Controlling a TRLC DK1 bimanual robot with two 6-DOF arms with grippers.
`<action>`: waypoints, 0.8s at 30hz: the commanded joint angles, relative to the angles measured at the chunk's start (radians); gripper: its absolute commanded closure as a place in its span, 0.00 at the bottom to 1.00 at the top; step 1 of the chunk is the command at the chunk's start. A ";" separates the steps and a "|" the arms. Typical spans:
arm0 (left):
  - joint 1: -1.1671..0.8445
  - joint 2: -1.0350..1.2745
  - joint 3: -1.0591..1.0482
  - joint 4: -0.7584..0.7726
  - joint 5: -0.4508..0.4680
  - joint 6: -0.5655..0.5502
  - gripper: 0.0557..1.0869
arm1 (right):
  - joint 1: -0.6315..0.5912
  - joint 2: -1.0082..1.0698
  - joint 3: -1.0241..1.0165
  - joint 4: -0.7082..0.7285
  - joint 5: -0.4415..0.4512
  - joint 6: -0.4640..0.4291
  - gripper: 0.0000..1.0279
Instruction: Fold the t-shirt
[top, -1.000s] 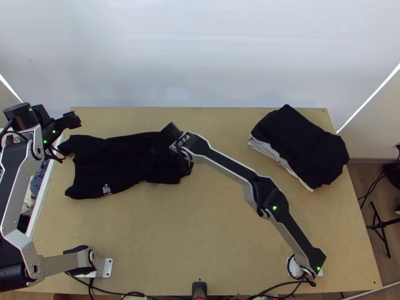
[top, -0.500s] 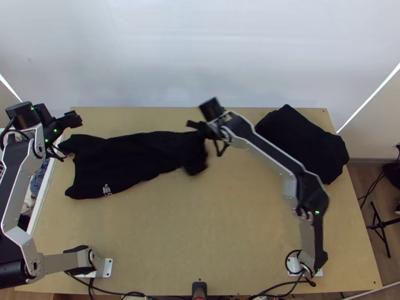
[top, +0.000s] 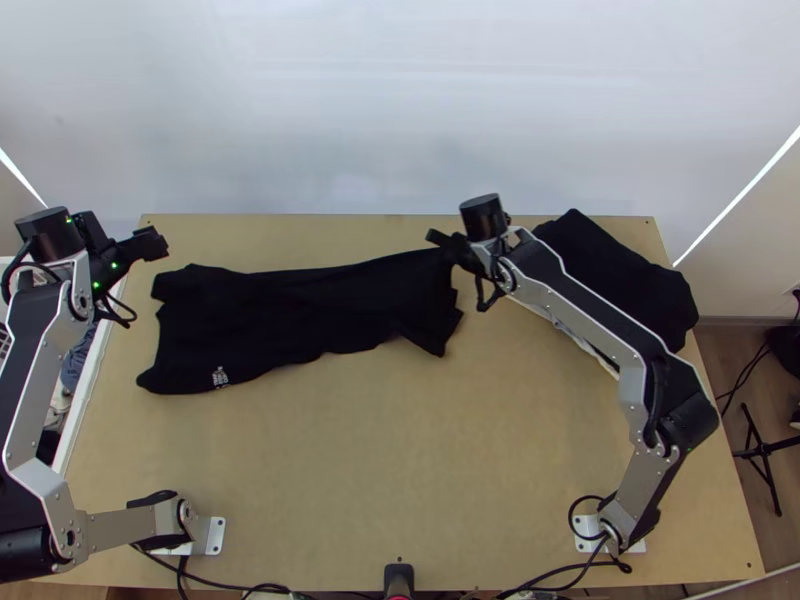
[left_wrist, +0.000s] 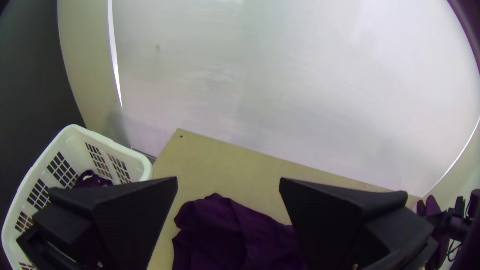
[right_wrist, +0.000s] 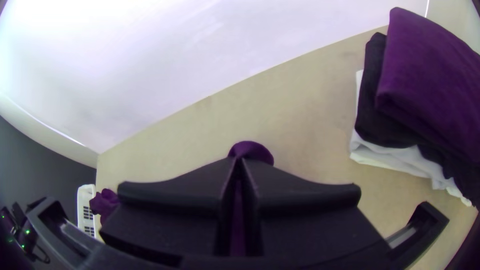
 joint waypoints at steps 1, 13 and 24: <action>-0.026 -0.017 -0.016 -0.058 0.000 0.033 0.04 | -0.051 -0.052 -0.063 0.035 0.019 -0.004 0.97; -0.084 0.030 -0.059 -0.166 0.002 0.122 0.04 | -0.065 -0.118 -0.135 0.050 0.023 -0.008 0.97; -0.125 0.056 -0.081 -0.169 0.000 0.124 0.04 | -0.083 -0.149 -0.195 0.049 0.026 -0.007 0.97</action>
